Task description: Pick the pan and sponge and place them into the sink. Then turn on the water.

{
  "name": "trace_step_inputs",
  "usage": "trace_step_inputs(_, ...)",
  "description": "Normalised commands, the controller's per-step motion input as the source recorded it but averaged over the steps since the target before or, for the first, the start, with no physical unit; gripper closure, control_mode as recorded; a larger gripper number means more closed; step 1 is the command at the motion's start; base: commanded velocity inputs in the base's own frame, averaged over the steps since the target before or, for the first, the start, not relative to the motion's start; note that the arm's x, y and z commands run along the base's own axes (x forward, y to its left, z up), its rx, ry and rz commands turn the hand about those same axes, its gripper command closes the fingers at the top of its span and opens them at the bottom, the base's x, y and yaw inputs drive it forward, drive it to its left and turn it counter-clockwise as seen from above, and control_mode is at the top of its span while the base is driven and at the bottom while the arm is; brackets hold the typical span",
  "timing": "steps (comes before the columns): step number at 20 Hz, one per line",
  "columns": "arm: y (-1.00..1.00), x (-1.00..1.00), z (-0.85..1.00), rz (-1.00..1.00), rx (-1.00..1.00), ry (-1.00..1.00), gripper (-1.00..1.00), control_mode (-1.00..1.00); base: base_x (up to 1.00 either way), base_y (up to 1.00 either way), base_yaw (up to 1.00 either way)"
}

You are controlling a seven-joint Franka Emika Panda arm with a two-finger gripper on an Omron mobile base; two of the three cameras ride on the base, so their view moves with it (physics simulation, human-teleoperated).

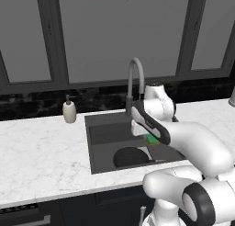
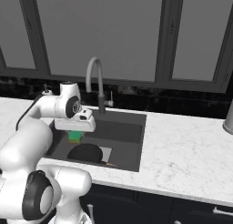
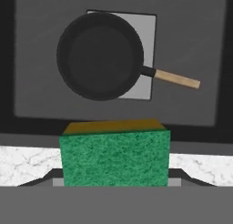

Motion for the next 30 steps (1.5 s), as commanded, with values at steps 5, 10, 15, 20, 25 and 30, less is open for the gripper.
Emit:
trace_step_inputs(5, -0.86, 0.18, 0.00, 0.00, 0.01, 0.02, 1.00, -1.00, 0.00, 0.00, 0.00)
trace_step_inputs(10, -0.72, 0.10, -0.02, 0.00, 0.00, 0.00, 1.00, -1.00, 0.00, 0.00, 0.00)
trace_step_inputs(15, -0.23, 0.18, -0.30, 0.00, 0.02, 0.00, 1.00, -1.00, 0.00, 0.00, 0.00)
trace_step_inputs(20, 0.00, 0.44, -0.50, 0.00, 0.03, 0.00, 1.00, -1.00, 0.00, 0.00, 0.00)
trace_step_inputs(25, -0.07, 0.61, -0.37, 0.00, 0.00, 0.01, 1.00, -1.00, 0.00, 0.00, 0.00)
trace_step_inputs(30, -0.16, 0.52, -0.37, 0.00, 0.00, 0.01, 1.00, -1.00, 0.00, 0.00, 0.00)
